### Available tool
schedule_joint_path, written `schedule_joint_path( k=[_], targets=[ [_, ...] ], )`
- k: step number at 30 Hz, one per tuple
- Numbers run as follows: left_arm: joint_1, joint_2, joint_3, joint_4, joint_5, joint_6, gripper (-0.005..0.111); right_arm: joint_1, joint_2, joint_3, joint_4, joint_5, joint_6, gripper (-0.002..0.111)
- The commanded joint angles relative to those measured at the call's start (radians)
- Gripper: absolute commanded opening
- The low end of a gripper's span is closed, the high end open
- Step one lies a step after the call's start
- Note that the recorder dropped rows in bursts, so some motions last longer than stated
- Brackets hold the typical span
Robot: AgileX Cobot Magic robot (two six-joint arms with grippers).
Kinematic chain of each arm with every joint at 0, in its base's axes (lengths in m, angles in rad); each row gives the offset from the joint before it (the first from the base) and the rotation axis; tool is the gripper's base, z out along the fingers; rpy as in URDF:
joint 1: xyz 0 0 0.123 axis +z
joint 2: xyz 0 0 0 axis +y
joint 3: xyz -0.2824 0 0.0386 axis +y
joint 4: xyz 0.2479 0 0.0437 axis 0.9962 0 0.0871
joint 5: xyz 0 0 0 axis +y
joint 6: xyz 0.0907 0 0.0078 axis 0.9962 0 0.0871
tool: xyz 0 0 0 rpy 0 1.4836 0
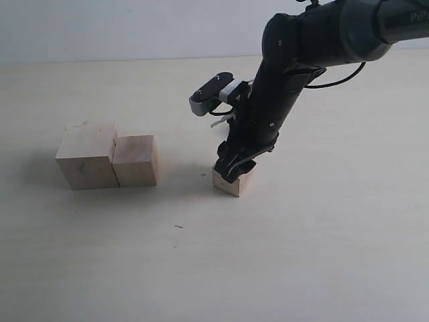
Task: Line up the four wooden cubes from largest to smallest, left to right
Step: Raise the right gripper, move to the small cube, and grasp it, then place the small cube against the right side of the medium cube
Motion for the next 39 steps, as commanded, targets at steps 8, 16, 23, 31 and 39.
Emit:
schedule_joint_path(
  k=[8, 16, 23, 31, 39],
  targets=[
    [0.002, -0.007, 0.003, -0.01, -0.003, 0.001, 0.003, 0.001, -0.057, -0.162, -0.001, 0.044, -0.135, 0.0],
    [0.002, -0.007, 0.003, -0.01, -0.003, 0.001, 0.003, 0.001, 0.023, -0.18, 0.176, 0.08, -0.486, 0.0],
    [0.002, -0.007, 0.003, -0.01, -0.003, 0.001, 0.003, 0.013, 0.109, -0.27, 0.175, 0.12, -0.5, 0.0],
    [0.002, -0.007, 0.003, -0.01, -0.003, 0.001, 0.003, 0.06, 0.198, -0.366, 0.109, 0.171, -0.498, 0.0],
    [0.002, -0.007, 0.003, -0.01, -0.003, 0.001, 0.003, 0.083, 0.245, -0.442, 0.103, 0.188, -0.498, 0.0]
  ],
)
